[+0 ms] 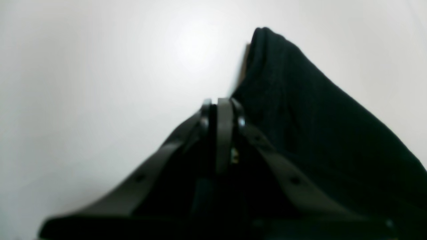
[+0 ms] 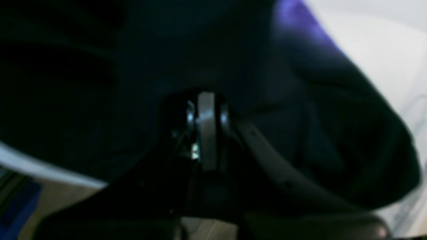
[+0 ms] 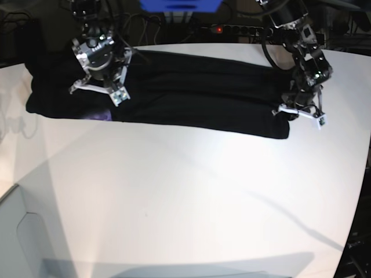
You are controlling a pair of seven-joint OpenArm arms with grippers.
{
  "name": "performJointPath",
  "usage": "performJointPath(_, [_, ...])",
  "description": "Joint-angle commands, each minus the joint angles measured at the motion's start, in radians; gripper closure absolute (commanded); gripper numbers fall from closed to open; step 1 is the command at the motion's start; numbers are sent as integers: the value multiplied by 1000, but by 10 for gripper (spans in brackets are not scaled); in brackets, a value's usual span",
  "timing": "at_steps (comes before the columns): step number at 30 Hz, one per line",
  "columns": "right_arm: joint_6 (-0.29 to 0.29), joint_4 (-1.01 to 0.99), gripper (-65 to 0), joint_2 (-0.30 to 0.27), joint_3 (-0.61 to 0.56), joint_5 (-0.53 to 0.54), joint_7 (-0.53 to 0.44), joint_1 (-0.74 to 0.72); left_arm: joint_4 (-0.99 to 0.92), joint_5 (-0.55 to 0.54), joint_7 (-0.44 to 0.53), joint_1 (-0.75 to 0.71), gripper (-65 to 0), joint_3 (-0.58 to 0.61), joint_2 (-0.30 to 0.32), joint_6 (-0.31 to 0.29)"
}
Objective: Fold the T-shirt properly
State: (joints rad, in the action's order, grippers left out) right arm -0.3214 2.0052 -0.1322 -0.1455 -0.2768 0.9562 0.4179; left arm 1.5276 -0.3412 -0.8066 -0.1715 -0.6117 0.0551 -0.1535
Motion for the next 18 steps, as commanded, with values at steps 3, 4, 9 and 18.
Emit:
performJointPath(3, [-5, 22, 0, -5, 20, -3, -13, -18, 8, 27, -67, -13, -3, -3, -13, 9])
performJointPath(4, [-5, 22, 0, -5, 28, -3, -13, -20, 12, 27, -67, -13, -4, -14, -14, 9])
performJointPath(9, [-5, 21, 0, -5, 34, -3, -9, -30, 35, 27, -67, -7, -15, -61, -42, 7])
performJointPath(18, [-5, 19, 0, -4, 27, -3, -10, -30, 143, 27, -76, -13, -306, -63, -42, 7])
